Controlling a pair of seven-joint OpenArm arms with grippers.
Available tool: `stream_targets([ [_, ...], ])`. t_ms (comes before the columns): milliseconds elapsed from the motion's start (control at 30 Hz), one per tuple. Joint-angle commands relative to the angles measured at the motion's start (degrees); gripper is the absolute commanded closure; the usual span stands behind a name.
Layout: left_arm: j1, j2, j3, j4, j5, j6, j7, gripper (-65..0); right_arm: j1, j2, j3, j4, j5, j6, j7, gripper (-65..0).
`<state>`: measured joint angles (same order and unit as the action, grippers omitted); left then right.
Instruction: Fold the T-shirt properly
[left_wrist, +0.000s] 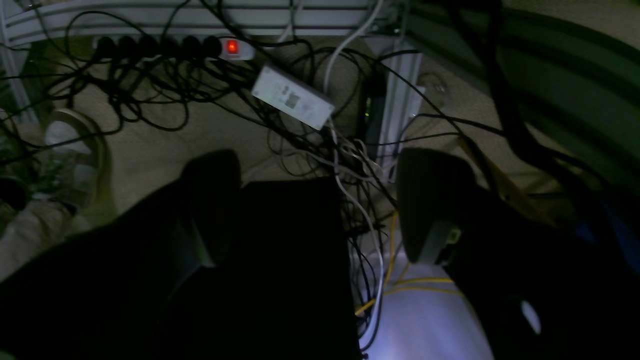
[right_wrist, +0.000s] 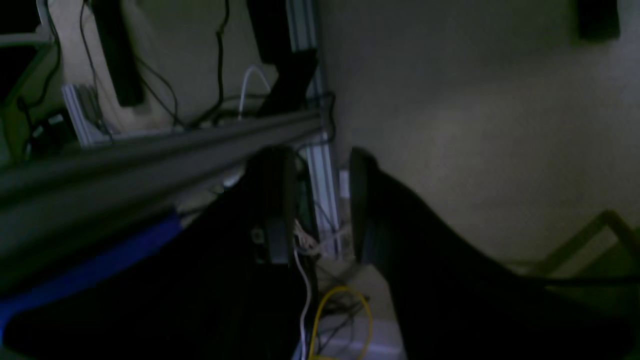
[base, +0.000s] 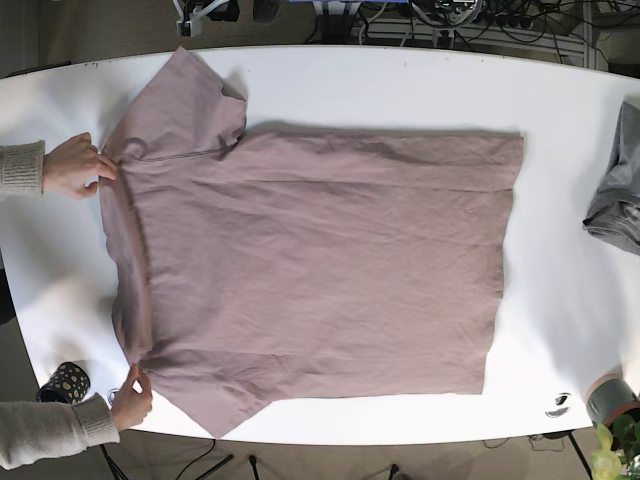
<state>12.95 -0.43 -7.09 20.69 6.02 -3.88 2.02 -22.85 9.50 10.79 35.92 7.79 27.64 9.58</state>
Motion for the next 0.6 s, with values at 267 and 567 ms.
stream_targets([
  [267,-0.6,-0.15,0.1,-0.34,0.18,-0.12,0.04,-44.6,5.84,1.89,0.25,-12.23,0.16,0.45,0.92,-16.8],
  [567,0.81,-0.15,-0.16,0.81,-0.09,-0.21,-0.04,-44.6,1.01,1.89,0.6,-6.52,0.52,0.45,0.92,-16.6],
])
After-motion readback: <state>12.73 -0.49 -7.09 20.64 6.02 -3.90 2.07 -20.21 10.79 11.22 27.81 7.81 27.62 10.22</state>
